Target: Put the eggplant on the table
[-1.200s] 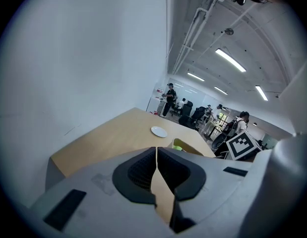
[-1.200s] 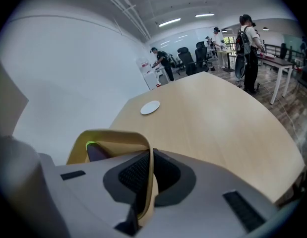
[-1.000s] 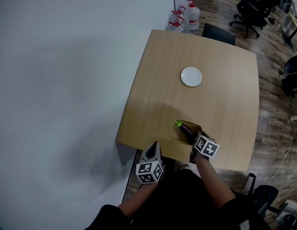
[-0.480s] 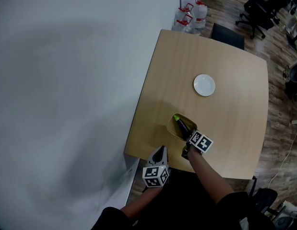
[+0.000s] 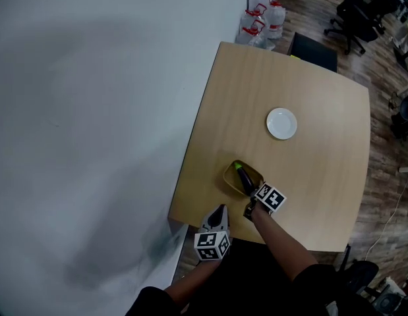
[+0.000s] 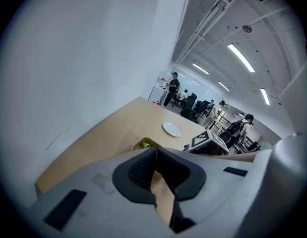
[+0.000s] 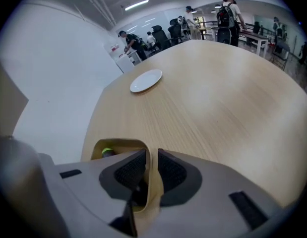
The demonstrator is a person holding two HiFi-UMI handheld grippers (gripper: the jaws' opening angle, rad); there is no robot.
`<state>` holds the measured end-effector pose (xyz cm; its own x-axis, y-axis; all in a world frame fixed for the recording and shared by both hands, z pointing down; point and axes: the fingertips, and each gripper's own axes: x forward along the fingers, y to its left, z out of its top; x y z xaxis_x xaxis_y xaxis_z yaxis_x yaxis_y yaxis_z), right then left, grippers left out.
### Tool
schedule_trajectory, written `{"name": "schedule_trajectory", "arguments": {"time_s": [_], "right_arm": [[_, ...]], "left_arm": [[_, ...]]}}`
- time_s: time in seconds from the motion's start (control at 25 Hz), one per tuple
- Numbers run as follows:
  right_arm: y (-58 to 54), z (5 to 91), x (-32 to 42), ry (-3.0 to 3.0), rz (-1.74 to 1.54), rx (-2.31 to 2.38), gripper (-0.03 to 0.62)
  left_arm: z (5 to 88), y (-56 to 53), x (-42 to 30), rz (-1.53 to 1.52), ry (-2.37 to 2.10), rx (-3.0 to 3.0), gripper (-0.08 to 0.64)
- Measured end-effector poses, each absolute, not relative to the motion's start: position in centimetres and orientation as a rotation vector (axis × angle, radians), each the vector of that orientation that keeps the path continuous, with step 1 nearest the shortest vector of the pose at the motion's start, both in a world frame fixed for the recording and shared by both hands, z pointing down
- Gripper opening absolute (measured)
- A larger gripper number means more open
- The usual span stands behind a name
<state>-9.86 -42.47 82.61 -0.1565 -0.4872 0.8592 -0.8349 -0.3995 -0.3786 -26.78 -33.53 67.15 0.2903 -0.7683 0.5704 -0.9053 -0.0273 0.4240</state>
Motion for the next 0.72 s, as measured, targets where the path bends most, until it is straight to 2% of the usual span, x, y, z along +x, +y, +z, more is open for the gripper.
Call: {"name": "schedule_trajectory", "arguments": {"time_s": [0.48,0.72], "right_arm": [[-40.4,79.5,-10.7,-1.707,1.655,1.535,0.167],[-38.5,74.9,-11.6,-1.96,1.551,1.371,0.181]], "left_arm": [[65.8,-33.0,-23.3,0.237,-1.487,1.901,0.02],[64.9,-30.8,-21.2,0.225,-1.513,1.933,0.02]]}}
